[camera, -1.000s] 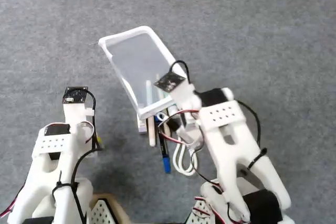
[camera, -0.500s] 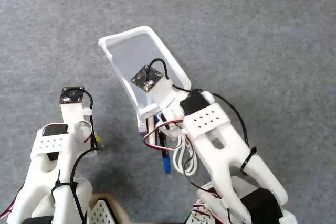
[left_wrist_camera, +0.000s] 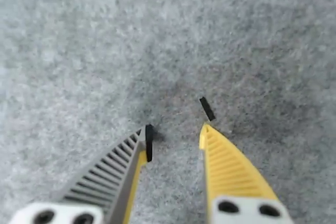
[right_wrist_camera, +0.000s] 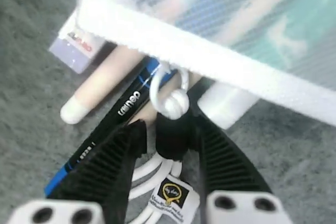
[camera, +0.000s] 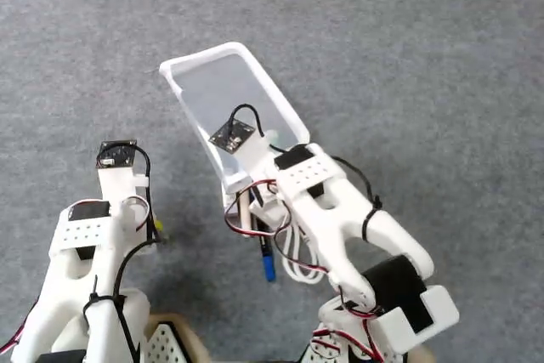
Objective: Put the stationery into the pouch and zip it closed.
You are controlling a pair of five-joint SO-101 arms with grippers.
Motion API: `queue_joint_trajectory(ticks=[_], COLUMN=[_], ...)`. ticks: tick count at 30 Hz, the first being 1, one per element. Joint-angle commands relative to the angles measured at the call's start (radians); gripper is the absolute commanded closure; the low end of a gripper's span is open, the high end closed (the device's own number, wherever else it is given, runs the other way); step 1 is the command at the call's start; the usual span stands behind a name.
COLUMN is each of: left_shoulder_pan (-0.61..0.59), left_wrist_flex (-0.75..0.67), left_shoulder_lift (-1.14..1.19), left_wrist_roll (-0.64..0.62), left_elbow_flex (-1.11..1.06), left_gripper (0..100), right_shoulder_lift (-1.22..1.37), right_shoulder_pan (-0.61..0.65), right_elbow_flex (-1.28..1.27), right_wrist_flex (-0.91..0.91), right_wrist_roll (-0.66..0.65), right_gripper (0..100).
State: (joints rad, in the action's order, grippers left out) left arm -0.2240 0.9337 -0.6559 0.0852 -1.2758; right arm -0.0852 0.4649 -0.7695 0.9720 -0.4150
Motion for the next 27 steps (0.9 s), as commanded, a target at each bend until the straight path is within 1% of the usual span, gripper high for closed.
queue_joint_trajectory(ticks=[1, 11, 13, 16, 17, 20, 22, 24, 27], left_shoulder_pan=[-0.027, -0.024, -0.024, -0.024, -0.024, -0.024, -0.024, -0.024, -0.022], left_wrist_flex=[-0.061, -0.061, -0.061, -0.061, -0.061, -0.061, -0.061, -0.061, -0.06], left_shoulder_lift=[0.002, 0.003, 0.003, 0.003, 0.003, 0.003, 0.003, 0.003, 0.003], left_wrist_roll=[-0.015, -0.015, -0.015, -0.015, -0.015, -0.015, -0.015, -0.015, -0.015], left_elbow_flex=[-0.002, -0.002, -0.002, -0.002, -0.002, -0.002, -0.002, -0.002, -0.002], left_gripper=[83, 83, 83, 83, 83, 83, 83, 83, 83], right_shoulder_lift=[0.007, 0.012, 0.012, 0.012, 0.012, 0.012, 0.012, 0.005, 0.005], right_shoulder_pan=[0.006, 0.006, 0.006, 0.006, 0.006, 0.006, 0.006, 0.006, 0.006], right_elbow_flex=[0.025, 0.024, 0.024, 0.024, 0.024, 0.021, 0.019, 0.019, 0.022], right_wrist_flex=[-0.032, -0.064, -0.064, -0.064, -0.064, -0.063, -0.058, -0.057, -0.046], right_wrist_roll=[0.009, 0.009, 0.009, 0.009, 0.009, 0.009, 0.009, 0.009, 0.009], right_gripper=[85.0, 85.1, 88.2, 97.6, 98.9, 96.6, 96.7, 98.8, 98.7])
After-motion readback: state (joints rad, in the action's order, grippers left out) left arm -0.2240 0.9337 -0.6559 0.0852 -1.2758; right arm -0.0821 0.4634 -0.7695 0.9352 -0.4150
